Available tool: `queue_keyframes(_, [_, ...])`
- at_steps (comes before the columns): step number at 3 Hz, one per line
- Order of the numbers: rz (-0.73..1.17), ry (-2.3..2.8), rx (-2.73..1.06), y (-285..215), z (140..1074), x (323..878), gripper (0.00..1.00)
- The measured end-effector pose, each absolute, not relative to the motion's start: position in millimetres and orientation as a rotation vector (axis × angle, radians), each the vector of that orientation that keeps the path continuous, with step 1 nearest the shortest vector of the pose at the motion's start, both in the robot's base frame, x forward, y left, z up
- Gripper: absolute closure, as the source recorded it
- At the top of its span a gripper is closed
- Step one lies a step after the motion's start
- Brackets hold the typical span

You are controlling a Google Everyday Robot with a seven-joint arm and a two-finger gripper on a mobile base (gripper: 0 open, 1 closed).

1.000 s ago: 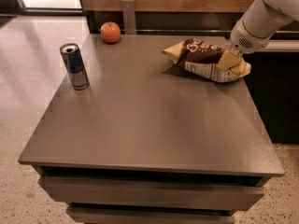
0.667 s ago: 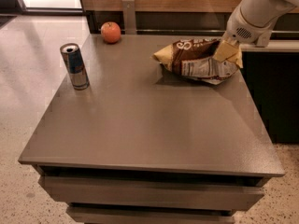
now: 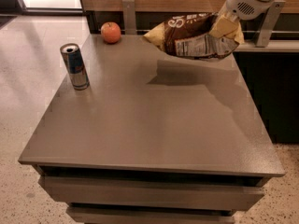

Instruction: Move brown chip bag near redbull can

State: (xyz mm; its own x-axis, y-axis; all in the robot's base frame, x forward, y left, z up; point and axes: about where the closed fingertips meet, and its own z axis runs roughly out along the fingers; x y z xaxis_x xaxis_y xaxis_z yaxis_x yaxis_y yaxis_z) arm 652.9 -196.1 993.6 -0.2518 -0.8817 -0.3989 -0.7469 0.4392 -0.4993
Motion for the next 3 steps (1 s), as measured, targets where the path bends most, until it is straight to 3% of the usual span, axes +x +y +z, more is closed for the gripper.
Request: queue_keyframes(3, [-0.323,2.116,-1.214,-176,1002,668,1.00])
